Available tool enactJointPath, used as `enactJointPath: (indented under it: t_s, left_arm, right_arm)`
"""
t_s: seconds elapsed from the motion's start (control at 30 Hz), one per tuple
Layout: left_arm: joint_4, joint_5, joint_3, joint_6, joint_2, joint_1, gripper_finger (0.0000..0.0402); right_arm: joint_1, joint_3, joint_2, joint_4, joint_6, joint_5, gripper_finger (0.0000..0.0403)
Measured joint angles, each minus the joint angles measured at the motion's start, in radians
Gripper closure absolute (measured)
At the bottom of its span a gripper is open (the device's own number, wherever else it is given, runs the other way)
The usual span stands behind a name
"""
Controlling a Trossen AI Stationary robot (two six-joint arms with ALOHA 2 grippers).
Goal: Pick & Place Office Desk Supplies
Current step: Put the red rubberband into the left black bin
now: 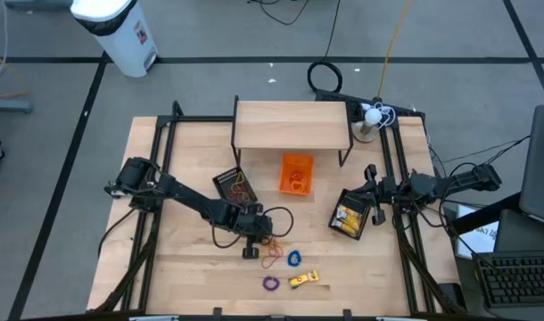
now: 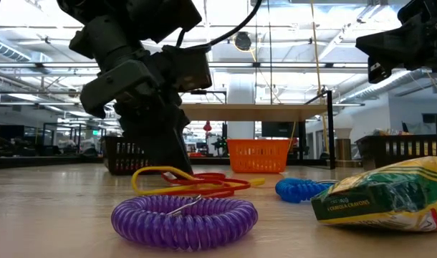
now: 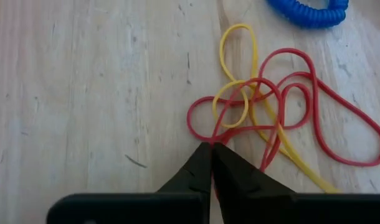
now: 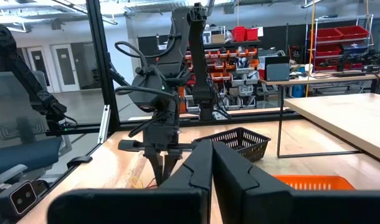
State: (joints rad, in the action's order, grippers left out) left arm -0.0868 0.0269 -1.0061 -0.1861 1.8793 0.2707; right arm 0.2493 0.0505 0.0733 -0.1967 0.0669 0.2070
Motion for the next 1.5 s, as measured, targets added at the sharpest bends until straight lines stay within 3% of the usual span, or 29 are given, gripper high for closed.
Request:
enactJointPath:
  t_s: [0.2, 0.37, 0.87, 1.0, 1.3, 1.5]
  left_arm:
    - [0.008, 0.011, 0.000, 0.009, -0.021, 0.008, 0.0398]
    - [0.008, 0.053, 0.000, 0.047, -0.117, 0.043, 0.0399]
    - [-0.084, 0.284, 0.032, 0.103, -0.581, 0.151, 0.0401]
    - [-0.049, 0.361, 0.117, 0.102, -0.730, 0.185, 0.0401]
    - [0.110, 0.448, 0.475, 0.098, -1.200, 0.201, 0.0401]
    - [0.117, 0.507, 0.649, 0.089, -1.463, 0.201, 0.0401]
  right_arm:
    - [0.000, 0.000, 0.000, 0.000, 0.000, 0.000, 0.0399]
    - [0.000, 0.000, 0.000, 0.008, 0.000, 0.000, 0.0399]
    - [0.000, 0.000, 0.004, 0.016, 0.000, 0.000, 0.0398]
    - [0.000, 0.000, 0.004, 0.015, 0.000, 0.000, 0.0399]
    - [0.000, 0.000, 0.005, 0.015, 0.000, 0.000, 0.0399]
    - [0.000, 0.000, 0.005, -0.008, 0.000, 0.000, 0.0399]
